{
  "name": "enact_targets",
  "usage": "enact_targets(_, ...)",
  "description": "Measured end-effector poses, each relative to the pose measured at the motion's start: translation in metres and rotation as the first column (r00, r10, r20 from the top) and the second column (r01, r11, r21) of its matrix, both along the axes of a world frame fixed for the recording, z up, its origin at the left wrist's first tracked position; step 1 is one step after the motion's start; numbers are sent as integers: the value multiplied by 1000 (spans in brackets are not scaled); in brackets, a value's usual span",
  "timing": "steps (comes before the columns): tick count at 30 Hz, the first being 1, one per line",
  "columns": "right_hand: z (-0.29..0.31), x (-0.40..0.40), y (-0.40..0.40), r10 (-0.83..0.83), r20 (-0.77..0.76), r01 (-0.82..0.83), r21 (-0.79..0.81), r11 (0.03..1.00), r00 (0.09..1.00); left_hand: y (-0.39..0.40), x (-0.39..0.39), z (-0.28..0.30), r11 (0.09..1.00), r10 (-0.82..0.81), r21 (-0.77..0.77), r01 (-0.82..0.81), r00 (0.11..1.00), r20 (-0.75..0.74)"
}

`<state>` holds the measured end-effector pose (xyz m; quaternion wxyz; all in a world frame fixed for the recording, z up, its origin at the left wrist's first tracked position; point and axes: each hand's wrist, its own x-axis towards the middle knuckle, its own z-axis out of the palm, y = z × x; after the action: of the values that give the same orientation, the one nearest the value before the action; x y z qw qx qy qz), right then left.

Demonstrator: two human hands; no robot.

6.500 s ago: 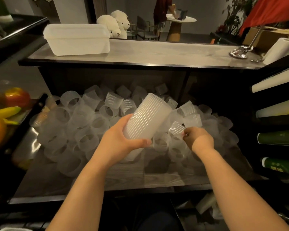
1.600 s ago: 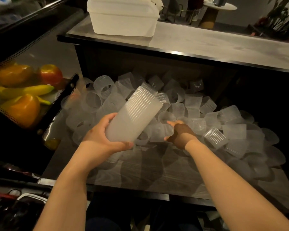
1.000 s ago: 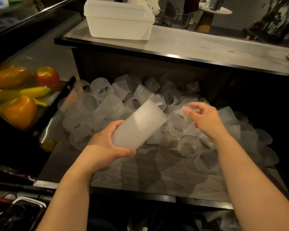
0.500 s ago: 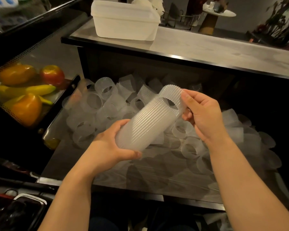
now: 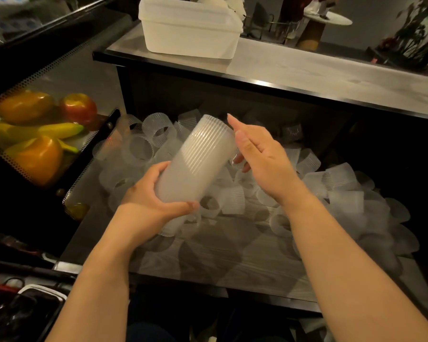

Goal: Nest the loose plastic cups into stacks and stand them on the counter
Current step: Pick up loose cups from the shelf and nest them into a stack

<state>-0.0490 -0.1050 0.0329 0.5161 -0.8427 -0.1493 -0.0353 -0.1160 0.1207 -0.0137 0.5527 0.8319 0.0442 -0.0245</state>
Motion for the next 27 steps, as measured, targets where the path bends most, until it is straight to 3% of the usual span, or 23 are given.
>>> enact_targets(3, -39, 17, -6, -260, -36, 255, -94, 962, 965, 9, 1, -1, 998, 50, -23, -50, 999, 5)
enact_targets(6, -88, 29, -17, -486, -285, 370, -376, 850, 827, 12, 0, -2, 998, 50, -26, -50, 999, 9)
enact_targets(9, -122, 26, -15, -462, -622, 431, -213, 877, 632, 11, -2, -5, 999, 27, -28, -28, 1000, -14)
enact_targets(16, -124, 21, -20, -347, -743, 491, -28, 871, 572, 12, -6, -7, 1000, -6, 11, 7, 999, -49)
enact_targets(18, -111, 21, -29, -378, -717, 496, -52, 867, 586, 12, -7, -6, 1000, -15, 17, 16, 999, -47)
enact_targets(20, -90, 18, -39, -438, -617, 525, -47, 850, 654, 11, -8, -4, 999, -27, 21, 28, 999, -46)
enact_targets(23, -41, 7, -51, -555, -265, 589, 62, 806, 788, 6, -10, -1, 998, -63, 24, 64, 997, -40)
enact_targets(25, -3, -2, -50, -563, -93, 566, 244, 787, 822, 2, -11, 1, 995, -93, 21, 94, 995, -37)
enact_targets(27, 28, -9, -44, -445, -56, 422, 442, 792, 894, -2, -12, 2, 993, -117, 18, 118, 992, -39)
